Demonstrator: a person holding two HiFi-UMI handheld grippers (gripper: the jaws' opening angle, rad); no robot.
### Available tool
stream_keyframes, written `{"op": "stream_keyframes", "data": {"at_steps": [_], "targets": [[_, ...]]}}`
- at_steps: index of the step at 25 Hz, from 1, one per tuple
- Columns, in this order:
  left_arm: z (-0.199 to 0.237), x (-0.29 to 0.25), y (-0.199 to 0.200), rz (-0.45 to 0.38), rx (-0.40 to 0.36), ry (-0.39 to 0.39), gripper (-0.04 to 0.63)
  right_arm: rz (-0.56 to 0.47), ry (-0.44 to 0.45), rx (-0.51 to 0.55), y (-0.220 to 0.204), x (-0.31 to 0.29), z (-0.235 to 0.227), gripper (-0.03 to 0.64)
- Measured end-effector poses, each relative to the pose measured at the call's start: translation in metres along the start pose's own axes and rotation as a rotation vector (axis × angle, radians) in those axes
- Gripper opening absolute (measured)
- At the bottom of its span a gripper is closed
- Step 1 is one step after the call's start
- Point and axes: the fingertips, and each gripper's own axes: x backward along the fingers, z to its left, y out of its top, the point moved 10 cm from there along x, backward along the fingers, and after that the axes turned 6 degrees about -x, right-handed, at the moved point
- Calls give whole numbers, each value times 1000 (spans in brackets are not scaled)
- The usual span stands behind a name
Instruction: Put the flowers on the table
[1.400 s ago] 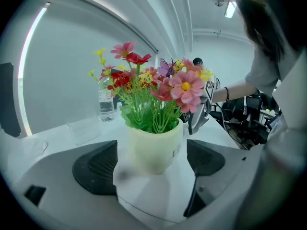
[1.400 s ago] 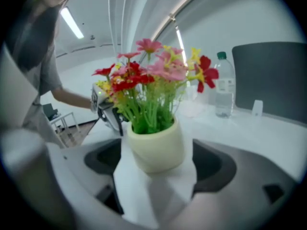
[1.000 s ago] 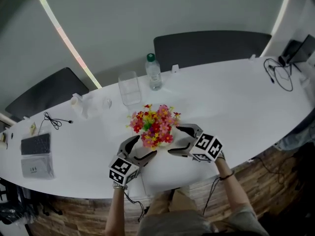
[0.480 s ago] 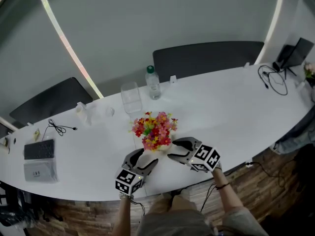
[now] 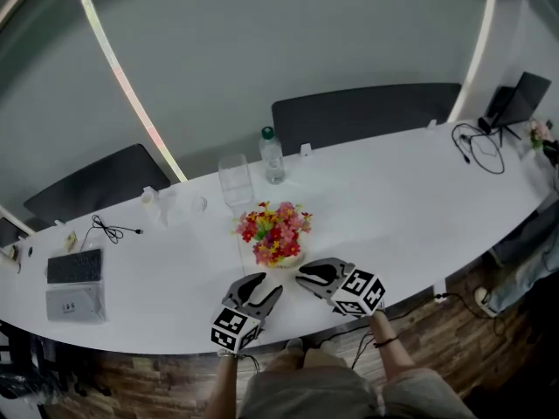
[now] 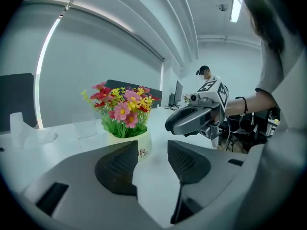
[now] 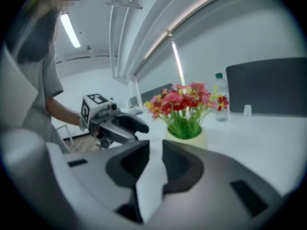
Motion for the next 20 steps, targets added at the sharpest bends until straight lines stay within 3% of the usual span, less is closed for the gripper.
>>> {"op": "stream_keyframes", "data": {"at_steps": [6, 20], "targets": [[-15, 5, 4, -22, 24, 27, 146, -62, 20, -58, -4, 8, 11, 55], [-40, 15, 17, -40, 41, 43, 44, -98, 39, -59, -5, 23, 26, 26]]}}
